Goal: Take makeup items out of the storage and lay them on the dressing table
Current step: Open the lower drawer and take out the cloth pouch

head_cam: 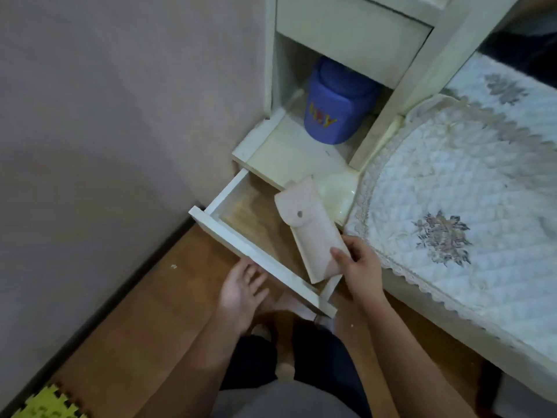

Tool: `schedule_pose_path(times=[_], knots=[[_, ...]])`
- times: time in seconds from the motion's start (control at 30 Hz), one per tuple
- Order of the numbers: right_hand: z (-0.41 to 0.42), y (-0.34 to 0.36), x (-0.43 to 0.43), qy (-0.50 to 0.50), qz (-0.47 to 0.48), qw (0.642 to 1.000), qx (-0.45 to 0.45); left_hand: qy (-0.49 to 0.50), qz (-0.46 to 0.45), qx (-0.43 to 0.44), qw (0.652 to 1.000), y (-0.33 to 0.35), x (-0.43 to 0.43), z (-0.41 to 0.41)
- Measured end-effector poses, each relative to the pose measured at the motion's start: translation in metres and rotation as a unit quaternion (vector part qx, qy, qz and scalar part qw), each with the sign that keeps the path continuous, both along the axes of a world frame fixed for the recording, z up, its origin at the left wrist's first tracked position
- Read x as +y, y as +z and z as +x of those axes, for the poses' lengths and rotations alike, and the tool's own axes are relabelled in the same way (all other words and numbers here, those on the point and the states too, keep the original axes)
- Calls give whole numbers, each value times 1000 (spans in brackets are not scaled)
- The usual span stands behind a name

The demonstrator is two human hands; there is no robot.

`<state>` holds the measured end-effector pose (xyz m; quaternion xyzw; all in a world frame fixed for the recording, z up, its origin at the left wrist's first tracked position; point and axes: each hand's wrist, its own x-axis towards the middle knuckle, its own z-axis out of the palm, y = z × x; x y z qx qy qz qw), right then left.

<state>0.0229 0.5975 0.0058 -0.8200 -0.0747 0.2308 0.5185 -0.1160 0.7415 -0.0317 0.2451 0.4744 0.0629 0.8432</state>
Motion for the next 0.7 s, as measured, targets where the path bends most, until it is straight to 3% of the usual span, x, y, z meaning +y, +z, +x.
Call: schedule_pose_path(times=[0.23,0.7], knots=[[13,19,-30,-158,78,984,9,-26,-24,-58,998,-7,4,45],[10,19,-81,-310,181,932,48,-47,-25,-70,996,-1,5,127]])
